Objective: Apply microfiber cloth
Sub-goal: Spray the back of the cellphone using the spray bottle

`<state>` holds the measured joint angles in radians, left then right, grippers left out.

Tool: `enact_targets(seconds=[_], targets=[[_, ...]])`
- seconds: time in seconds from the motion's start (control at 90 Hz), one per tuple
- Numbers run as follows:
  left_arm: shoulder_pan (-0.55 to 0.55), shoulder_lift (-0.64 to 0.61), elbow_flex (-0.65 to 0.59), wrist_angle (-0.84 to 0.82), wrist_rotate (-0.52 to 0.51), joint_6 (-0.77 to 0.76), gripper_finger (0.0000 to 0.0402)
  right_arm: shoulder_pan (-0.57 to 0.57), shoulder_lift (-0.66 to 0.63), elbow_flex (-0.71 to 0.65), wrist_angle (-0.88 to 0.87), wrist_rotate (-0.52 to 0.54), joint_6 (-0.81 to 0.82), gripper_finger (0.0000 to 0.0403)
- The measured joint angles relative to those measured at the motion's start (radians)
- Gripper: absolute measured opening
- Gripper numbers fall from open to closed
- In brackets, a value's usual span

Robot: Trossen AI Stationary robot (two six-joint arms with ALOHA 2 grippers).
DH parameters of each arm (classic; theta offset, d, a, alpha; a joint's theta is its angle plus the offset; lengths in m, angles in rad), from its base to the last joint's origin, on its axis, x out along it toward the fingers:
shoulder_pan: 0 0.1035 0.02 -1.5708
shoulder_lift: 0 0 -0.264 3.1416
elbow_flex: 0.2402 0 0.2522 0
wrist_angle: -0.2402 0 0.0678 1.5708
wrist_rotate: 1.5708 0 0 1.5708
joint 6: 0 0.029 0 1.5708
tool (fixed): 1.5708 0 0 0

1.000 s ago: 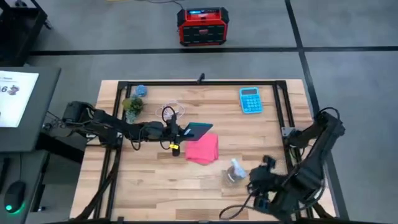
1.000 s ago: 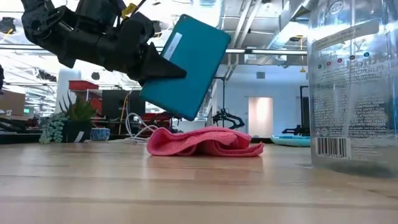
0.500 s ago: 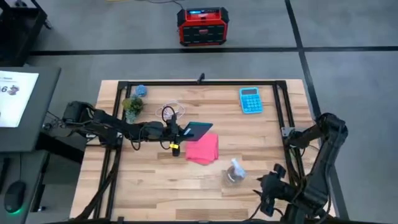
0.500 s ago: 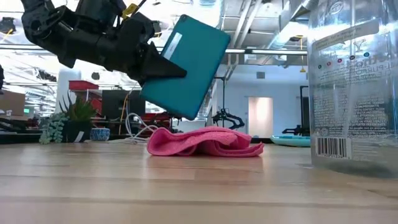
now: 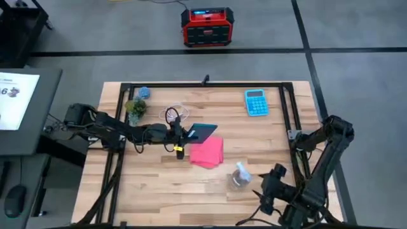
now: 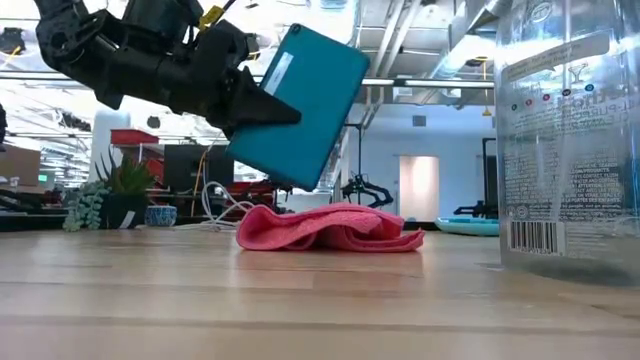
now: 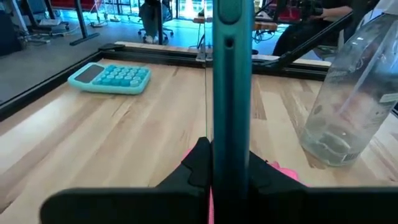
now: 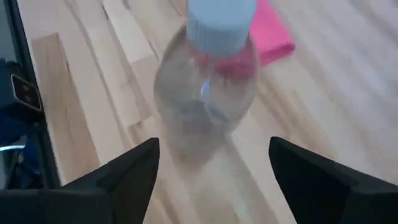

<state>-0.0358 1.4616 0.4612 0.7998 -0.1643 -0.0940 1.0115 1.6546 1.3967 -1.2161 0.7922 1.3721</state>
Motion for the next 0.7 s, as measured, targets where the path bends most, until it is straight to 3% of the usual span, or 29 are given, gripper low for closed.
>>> enact_targets(seconds=[0.189,0.356,0.533,0.7], targets=[[0.001,0.000,0.036,0.000,0.018,0.002,0.0009,0.035,-0.075,-0.109,-0.053,0.104,0.099,0.0292],[0.001,0.000,0.075,-0.043,0.029,0.030,0.0009,0.087,-0.180,-0.239,-0.026,0.130,0.246,0.0292],[0.005,0.000,0.107,-0.093,0.029,0.033,0.0009,0.085,-0.225,-0.345,0.148,0.135,0.164,0.0292],[0.032,0.000,0.110,-0.100,0.028,0.005,0.0009,0.044,-0.222,-0.357,0.171,0.094,0.071,0.0292]])
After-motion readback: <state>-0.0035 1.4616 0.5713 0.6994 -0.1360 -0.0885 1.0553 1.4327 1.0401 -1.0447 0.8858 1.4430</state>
